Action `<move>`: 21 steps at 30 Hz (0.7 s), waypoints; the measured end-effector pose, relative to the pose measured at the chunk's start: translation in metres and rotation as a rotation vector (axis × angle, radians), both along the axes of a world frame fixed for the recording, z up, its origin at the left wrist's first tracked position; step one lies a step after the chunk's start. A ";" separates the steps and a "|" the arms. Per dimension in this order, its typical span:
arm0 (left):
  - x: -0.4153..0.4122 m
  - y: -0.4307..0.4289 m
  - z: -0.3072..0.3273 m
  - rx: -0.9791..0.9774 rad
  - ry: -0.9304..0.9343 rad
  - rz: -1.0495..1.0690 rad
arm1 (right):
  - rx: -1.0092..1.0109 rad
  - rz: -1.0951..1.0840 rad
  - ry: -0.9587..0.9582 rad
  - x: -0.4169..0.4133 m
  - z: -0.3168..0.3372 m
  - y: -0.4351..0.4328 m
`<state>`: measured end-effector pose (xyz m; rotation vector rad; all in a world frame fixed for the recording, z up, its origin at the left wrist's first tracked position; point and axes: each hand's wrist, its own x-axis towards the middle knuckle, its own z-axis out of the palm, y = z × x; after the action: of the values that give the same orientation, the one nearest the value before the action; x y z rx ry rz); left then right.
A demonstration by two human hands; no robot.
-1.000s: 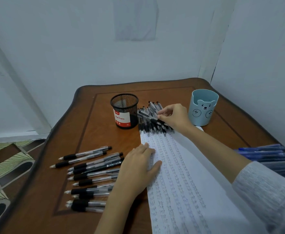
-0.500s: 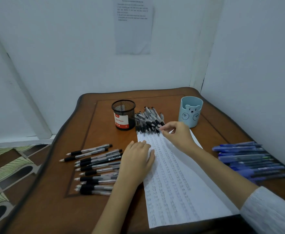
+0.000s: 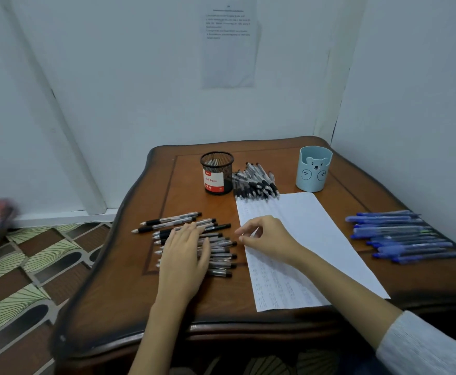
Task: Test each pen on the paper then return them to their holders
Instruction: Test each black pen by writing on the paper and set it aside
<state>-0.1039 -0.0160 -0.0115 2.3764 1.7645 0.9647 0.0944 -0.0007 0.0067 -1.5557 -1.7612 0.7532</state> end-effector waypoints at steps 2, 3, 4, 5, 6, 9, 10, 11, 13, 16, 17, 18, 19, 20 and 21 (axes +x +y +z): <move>-0.004 -0.003 -0.003 -0.018 -0.016 -0.005 | 0.004 0.029 -0.077 -0.007 -0.002 -0.003; -0.004 -0.004 -0.005 -0.024 -0.014 -0.013 | 0.015 0.038 -0.129 -0.009 -0.003 -0.003; -0.004 -0.005 -0.007 -0.030 -0.013 -0.021 | 0.034 0.043 -0.180 -0.012 -0.004 -0.003; -0.004 -0.005 -0.008 -0.035 -0.018 -0.027 | 0.053 0.044 -0.226 -0.013 -0.005 -0.002; -0.004 -0.005 -0.009 -0.039 -0.027 -0.031 | 0.070 0.043 -0.264 -0.014 -0.006 -0.001; -0.004 -0.005 -0.008 -0.046 -0.054 -0.027 | 0.087 0.024 -0.229 -0.014 -0.004 -0.003; -0.005 -0.005 -0.008 -0.045 -0.061 -0.026 | 0.070 0.014 -0.144 -0.012 -0.003 -0.006; -0.005 -0.005 -0.008 -0.043 -0.068 -0.024 | 0.043 0.005 -0.031 -0.010 -0.002 -0.009; -0.005 -0.006 -0.007 -0.032 -0.081 -0.022 | 0.019 -0.005 0.132 -0.003 0.001 -0.012; -0.004 -0.006 -0.005 -0.014 -0.099 -0.023 | 0.031 -0.072 0.354 0.008 0.002 -0.014; -0.004 -0.006 -0.004 -0.017 -0.104 -0.021 | 0.032 -0.115 0.472 0.011 0.004 -0.015; -0.004 -0.007 -0.004 -0.018 -0.107 -0.019 | 0.032 -0.153 0.605 0.014 0.007 -0.016; -0.003 -0.007 -0.003 -0.016 -0.105 -0.021 | 0.036 -0.177 0.759 0.017 0.011 -0.018; -0.002 -0.007 -0.003 -0.006 -0.096 -0.029 | 0.042 -0.193 0.925 0.020 0.014 -0.019; -0.001 -0.008 -0.003 0.006 -0.078 -0.040 | 0.039 -0.216 1.094 0.024 0.018 -0.019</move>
<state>-0.1047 -0.0243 -0.0141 2.3338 1.6839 1.0433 0.1180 -0.0200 0.0251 -0.9422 -0.7749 1.1420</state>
